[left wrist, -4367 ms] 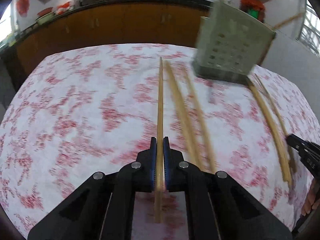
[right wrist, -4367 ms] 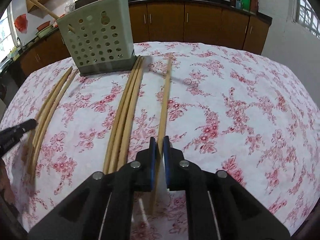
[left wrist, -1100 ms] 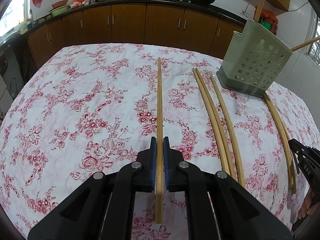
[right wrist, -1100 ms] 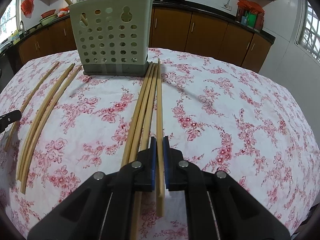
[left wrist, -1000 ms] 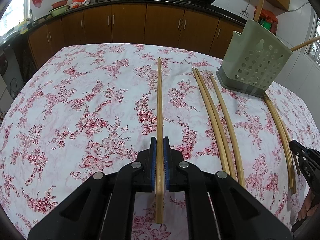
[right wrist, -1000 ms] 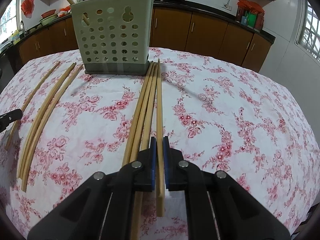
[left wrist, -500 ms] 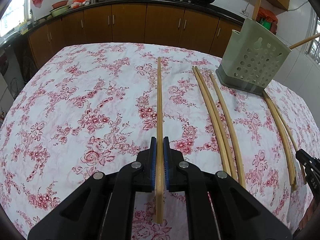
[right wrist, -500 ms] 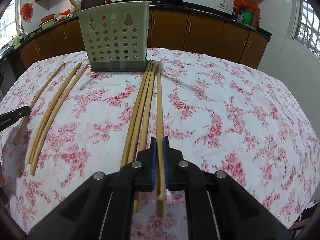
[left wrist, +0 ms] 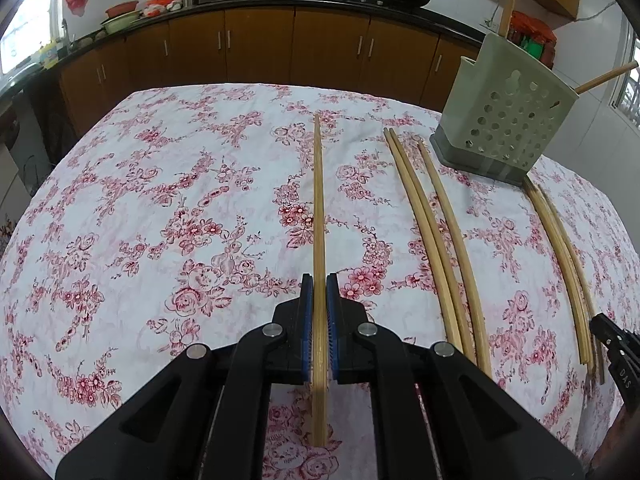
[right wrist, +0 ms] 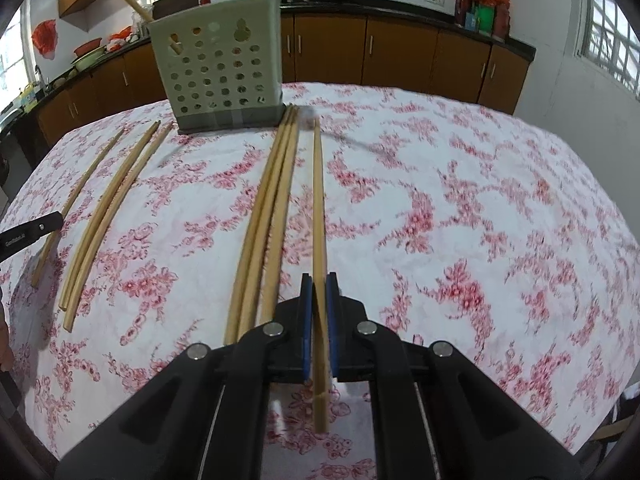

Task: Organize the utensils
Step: 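Lift both chopsticks over the green holder and open both tools to drop them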

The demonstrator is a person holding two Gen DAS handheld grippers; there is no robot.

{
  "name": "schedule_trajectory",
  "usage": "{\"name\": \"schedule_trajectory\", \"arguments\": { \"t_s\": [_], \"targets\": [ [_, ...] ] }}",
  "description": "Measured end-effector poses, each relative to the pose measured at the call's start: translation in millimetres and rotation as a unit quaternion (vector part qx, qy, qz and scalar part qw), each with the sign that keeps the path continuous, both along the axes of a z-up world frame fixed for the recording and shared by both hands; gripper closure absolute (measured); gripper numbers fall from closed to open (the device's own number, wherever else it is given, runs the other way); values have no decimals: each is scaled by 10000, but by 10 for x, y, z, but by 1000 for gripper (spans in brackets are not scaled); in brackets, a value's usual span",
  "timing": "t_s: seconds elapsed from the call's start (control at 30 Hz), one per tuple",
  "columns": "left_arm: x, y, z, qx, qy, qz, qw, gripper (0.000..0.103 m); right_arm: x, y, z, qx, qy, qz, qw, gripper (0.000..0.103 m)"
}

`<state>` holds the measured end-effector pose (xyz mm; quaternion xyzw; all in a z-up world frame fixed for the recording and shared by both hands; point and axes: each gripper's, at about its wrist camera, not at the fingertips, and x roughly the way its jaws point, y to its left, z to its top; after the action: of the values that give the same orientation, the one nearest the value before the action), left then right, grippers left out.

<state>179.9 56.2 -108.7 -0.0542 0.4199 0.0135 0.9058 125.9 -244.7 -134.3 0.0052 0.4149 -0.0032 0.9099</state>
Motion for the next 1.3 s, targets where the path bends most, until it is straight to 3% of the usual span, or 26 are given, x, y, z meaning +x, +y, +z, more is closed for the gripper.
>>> {"name": "schedule_trajectory", "arguments": {
  "t_s": [0.2,0.3,0.6,0.83,0.97,1.1,1.23,1.3],
  "targets": [
    [-14,9,8,0,10,-57,10000,96,0,-1,14,-65,-3,40,10000,95],
    [-44,39,92,-104,-54,-44,9999,96,-27,12,197,-196,-229,73,9995,95],
    [-170,135,968,-305,-1027,-72,9942,96,-57,177,1159,-576,-1286,359,9894,95],
    [-209,125,1575,-339,-1536,-253,9872,96,-69,257,1872,-373,-1867,551,9802,95],
    [-298,53,1916,-351,-1843,-484,9810,96,-97,272,2309,-56,-2110,751,9746,95],
    [-316,-107,2278,-333,-2218,-683,9721,96,-37,366,2866,146,-2597,939,9610,95],
    [-227,-387,2690,-282,-2764,-789,9574,96,166,488,3256,123,-2976,982,9495,95],
    [-153,-497,2821,-359,-2959,-814,9511,96,348,503,3327,188,-2943,970,9506,95]
  ]
}}
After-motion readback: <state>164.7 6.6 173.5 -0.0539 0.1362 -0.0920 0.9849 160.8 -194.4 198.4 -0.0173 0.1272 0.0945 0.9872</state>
